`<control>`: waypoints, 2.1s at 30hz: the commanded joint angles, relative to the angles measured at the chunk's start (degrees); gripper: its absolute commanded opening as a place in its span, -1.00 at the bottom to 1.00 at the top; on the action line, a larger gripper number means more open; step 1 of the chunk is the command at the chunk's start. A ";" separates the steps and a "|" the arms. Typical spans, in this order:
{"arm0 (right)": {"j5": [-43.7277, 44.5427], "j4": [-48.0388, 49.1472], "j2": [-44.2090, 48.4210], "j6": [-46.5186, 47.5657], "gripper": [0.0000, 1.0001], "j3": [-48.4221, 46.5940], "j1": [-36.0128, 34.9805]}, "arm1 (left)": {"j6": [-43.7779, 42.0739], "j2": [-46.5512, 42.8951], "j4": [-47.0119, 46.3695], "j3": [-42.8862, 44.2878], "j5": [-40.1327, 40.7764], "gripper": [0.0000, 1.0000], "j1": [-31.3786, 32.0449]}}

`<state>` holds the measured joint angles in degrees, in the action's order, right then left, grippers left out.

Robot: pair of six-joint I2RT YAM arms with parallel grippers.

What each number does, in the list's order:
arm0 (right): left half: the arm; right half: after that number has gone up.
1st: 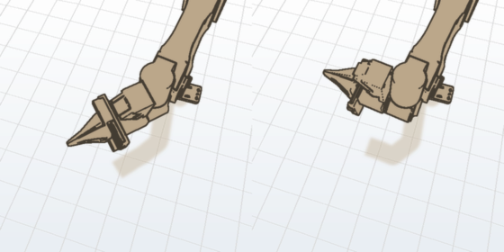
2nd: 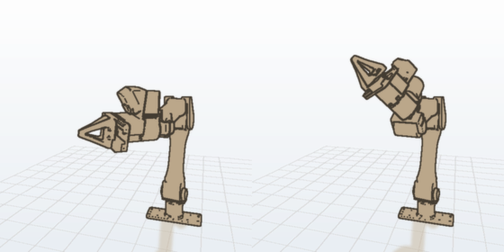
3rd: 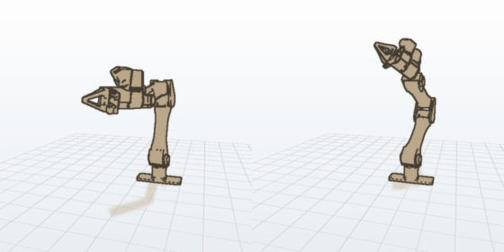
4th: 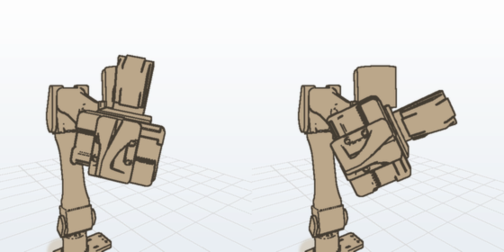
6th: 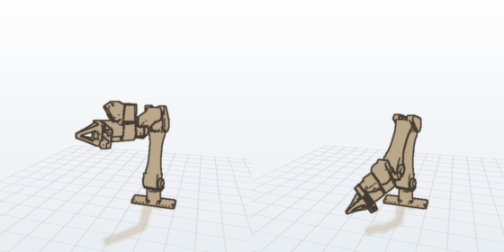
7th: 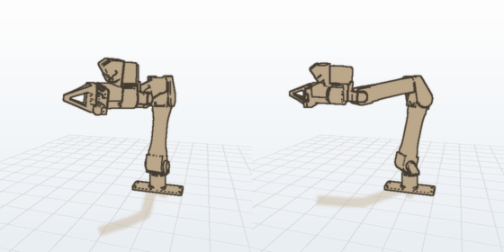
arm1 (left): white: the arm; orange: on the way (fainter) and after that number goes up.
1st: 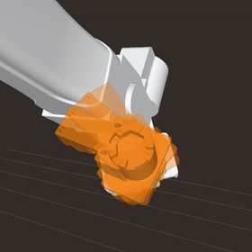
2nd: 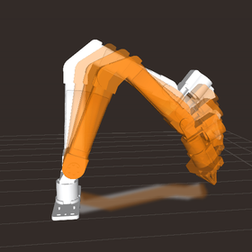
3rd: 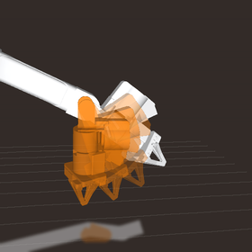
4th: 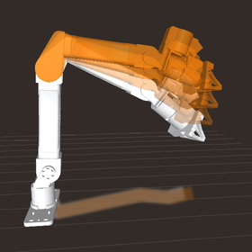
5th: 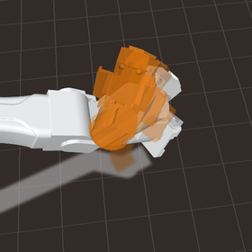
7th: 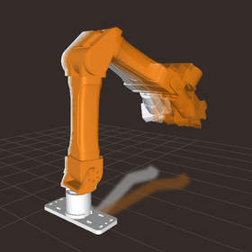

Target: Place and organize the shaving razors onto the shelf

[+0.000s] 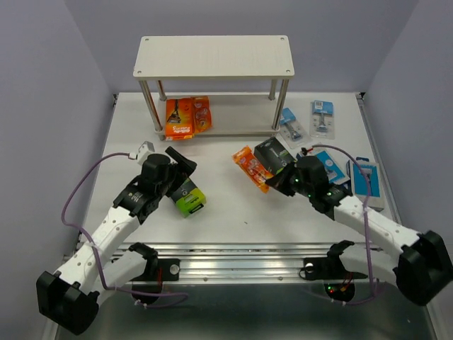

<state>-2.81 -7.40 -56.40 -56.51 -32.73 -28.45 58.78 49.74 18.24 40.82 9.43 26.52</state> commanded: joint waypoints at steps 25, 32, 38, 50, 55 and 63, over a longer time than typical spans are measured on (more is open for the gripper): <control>31.81 35.44 -53.63 -19.16 -0.94 -38.89 -10.23 | 1.33 -12.12 9.89 -1.62 5.86 0.98 -0.86; 34.01 35.44 -60.83 -20.39 -0.94 -45.65 -10.23 | 1.42 -14.22 11.03 -2.06 7.09 0.98 -0.95; 34.37 31.82 -65.67 -20.67 -0.93 -51.29 -10.75 | 1.16 -14.58 11.47 -2.58 6.83 0.98 -1.12; 32.08 24.28 -72.27 -22.06 -0.88 -60.52 -10.75 | 0.81 -15.46 12.43 -2.94 7.62 0.98 -1.30; 31.90 22.52 -73.50 -23.64 -0.83 -61.75 -10.75 | 0.98 -15.81 12.96 -3.02 8.32 0.98 -1.30; 28.92 23.22 -74.81 -24.09 -0.74 -62.28 -10.75 | 1.07 -15.55 12.87 -3.02 8.67 0.98 -1.39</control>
<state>26.85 15.40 -129.82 -79.75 -92.20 -38.72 60.47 34.59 31.11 38.57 16.29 25.39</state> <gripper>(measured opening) 0.124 0.986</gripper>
